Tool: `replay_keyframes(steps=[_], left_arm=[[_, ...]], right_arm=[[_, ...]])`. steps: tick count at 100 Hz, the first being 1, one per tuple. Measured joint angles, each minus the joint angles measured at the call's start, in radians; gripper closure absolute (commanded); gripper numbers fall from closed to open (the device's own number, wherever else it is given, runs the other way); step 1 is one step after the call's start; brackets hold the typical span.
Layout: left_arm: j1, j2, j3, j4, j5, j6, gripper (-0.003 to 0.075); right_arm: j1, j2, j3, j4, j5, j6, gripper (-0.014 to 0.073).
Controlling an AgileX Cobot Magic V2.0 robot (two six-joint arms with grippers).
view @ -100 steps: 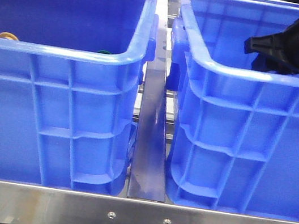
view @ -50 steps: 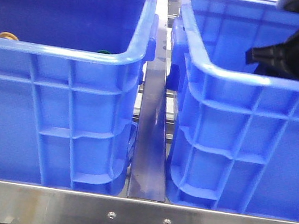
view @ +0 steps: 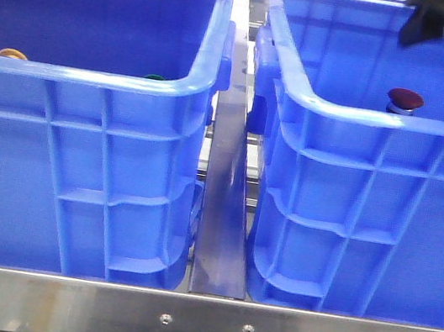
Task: Pick red and yellow buttons and place in box
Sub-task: 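Lower the red button into the crate and open the right gripper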
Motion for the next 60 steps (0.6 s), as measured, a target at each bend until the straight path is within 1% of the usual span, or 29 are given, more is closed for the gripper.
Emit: replay_keyframes(steps=[41,60], left_arm=[[0.0,0.0,0.0,0.0,0.0,0.0,0.0739],[0.0,0.0,0.0,0.002,0.0,0.0,0.0739]], right_arm=[[0.0,-0.494,0.272,0.026,-0.004,0.0,0.0021],[0.0,-0.721,0.397,0.028,-0.057,0.0,0.0021]])
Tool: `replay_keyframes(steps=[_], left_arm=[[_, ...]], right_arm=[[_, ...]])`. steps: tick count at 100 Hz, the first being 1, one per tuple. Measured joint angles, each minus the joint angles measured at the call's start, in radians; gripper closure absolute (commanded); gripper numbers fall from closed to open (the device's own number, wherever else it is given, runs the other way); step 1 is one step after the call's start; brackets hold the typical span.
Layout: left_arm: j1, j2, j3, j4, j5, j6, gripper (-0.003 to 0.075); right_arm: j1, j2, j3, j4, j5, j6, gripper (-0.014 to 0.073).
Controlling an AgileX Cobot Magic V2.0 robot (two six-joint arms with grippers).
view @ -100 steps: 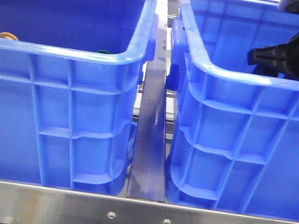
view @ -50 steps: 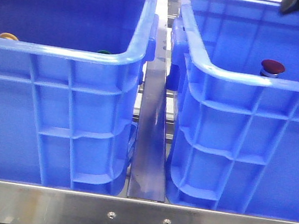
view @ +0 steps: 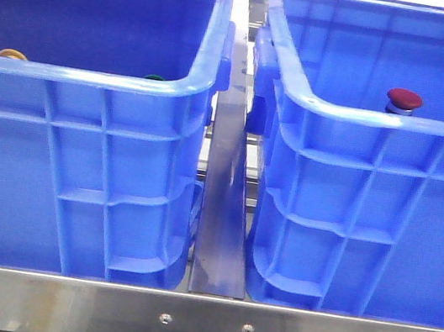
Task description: Pick red and yellow buttons and place in box
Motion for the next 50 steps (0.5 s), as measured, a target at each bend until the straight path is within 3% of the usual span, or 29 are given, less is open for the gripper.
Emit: replay_keyframes(steps=[10,20,50], left_arm=[[0.0,0.0,0.0,0.0,0.0,0.0,0.0739],[0.0,0.0,0.0,0.0,0.0,0.0,0.0739],[0.0,0.0,0.0,0.0,0.0,0.0,0.0739]], right_arm=[[0.0,-0.087,0.058,0.004,-0.016,0.0,0.0033],[0.0,-0.154,0.1,0.006,-0.013,0.0,0.0123],[0.0,-0.209,0.123,0.006,0.038,0.0,0.0666]])
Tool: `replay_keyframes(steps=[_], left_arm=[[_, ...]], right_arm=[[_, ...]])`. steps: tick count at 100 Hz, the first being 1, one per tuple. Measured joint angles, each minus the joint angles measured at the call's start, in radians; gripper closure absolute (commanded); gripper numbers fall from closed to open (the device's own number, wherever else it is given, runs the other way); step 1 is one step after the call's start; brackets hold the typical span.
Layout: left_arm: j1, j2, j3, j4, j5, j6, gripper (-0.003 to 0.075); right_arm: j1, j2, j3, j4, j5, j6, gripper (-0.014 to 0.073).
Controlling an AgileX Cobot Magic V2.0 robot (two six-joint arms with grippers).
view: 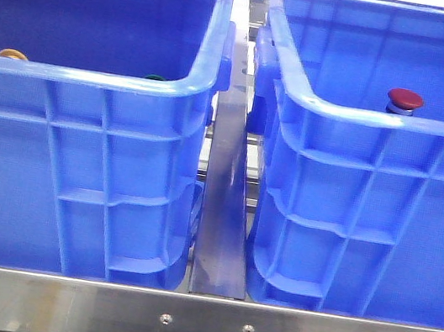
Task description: Pick red and yellow buttons and place in box
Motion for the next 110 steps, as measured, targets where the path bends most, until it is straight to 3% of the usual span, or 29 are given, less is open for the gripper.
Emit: replay_keyframes(steps=[2,27,34,46,58,68,110], left_arm=[[0.0,0.0,0.0,0.0,0.0,0.0,0.0739],[0.0,0.0,0.0,0.0,0.0,0.0,0.0734],[0.0,0.0,0.0,-0.004,0.0,0.0,0.0698],[0.0,0.0,0.0,-0.011,-0.002,0.0,0.0527],[0.0,0.002,0.0,-0.014,-0.002,0.0,0.0272],[0.0,0.004,0.0,-0.014,-0.009,0.0,0.0151],[0.0,0.058,-0.015,-0.075,-0.053,0.016,0.0143]], right_arm=[[0.0,0.0,0.0,0.0,0.007,0.0,0.0694],[0.0,0.0,0.0,0.0,0.062,0.0,0.069],[0.0,0.0,0.0,0.0,0.066,0.0,0.069],[0.0,0.0,0.0,0.0,0.068,0.0,0.069],[0.0,0.0,0.0,0.0,0.068,0.0,0.069],[0.0,0.0,0.0,0.0,0.068,0.0,0.069],[0.0,0.0,0.0,0.0,0.068,0.0,0.069]])
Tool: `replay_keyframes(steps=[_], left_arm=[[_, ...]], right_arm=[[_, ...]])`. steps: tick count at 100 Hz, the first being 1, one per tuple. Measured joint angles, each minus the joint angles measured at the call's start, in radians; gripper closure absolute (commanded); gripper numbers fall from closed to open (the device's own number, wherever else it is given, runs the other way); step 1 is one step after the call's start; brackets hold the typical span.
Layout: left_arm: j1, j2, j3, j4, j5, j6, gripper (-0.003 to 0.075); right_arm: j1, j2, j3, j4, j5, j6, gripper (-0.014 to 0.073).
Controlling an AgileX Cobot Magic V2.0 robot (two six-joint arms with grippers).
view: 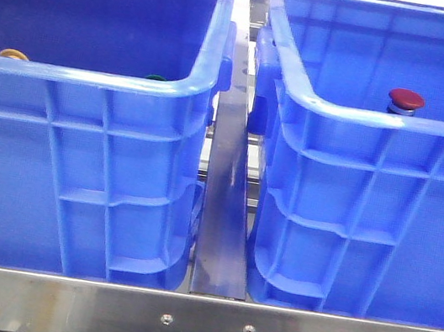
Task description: Pick red and yellow buttons and place in box
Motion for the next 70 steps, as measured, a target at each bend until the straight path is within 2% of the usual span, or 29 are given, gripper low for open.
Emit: replay_keyframes(steps=[30,70], left_arm=[[0.0,0.373,-0.174,-0.253,0.062,0.192,0.0143],[0.0,0.723,-0.348,-0.26,0.005,0.26,0.0143]], right_arm=[[0.0,0.0,0.0,0.0,0.0,0.0,0.069],[0.0,0.0,0.0,0.0,0.0,0.0,0.069]])
